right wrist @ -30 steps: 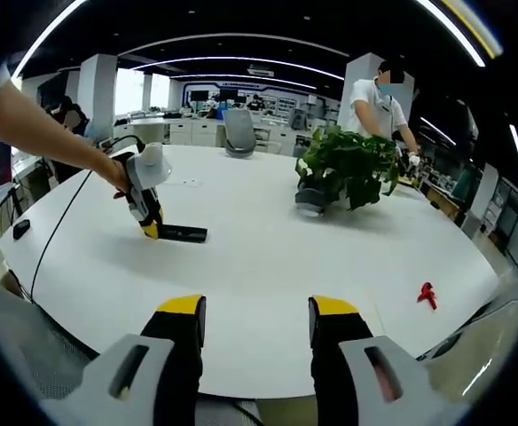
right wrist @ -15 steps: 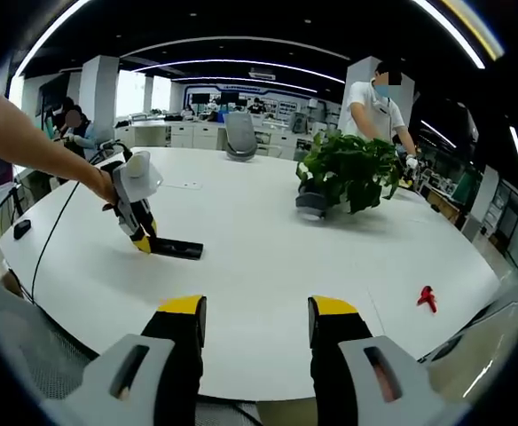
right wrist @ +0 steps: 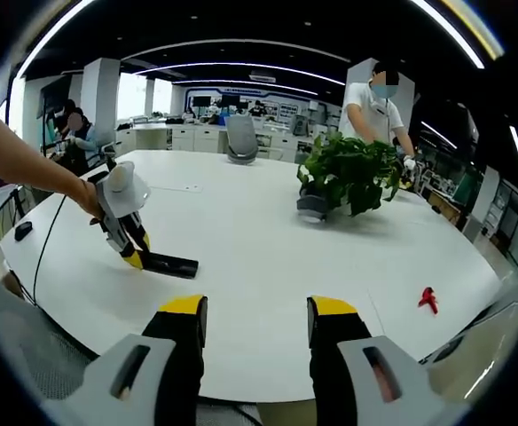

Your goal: Press the specified remote control buttons in sequence, fully releasing each button before pressing the next.

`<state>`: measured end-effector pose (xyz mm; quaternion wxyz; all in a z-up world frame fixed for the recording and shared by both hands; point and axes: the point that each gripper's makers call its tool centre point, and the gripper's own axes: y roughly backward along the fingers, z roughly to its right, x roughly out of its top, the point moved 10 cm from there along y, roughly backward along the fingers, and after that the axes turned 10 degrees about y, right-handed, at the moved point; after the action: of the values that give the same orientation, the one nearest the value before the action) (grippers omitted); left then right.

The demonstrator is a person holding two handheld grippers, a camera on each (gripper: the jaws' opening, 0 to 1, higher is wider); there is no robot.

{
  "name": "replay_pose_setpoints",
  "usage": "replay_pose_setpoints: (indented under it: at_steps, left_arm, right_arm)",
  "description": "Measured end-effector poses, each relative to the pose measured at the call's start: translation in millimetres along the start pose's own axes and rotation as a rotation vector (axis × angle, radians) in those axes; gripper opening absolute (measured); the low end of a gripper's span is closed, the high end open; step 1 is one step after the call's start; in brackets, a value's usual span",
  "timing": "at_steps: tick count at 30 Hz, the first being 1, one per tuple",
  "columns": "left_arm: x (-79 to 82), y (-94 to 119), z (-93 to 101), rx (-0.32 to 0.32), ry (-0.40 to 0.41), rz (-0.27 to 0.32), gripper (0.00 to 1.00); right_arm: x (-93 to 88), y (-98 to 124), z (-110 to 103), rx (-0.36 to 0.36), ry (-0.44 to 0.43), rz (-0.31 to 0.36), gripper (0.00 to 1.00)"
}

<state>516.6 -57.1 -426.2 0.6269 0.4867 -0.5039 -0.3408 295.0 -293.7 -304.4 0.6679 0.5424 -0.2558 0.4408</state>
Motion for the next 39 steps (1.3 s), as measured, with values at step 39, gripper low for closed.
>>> replay_pose_setpoints:
  at_steps: [39]
  left_arm:
    - [-34.2,10.4,87.1,0.0,-0.016,0.015,0.23]
  right_arm:
    - [-1.5,1.1,-1.4,0.012,0.001,-0.015,0.42]
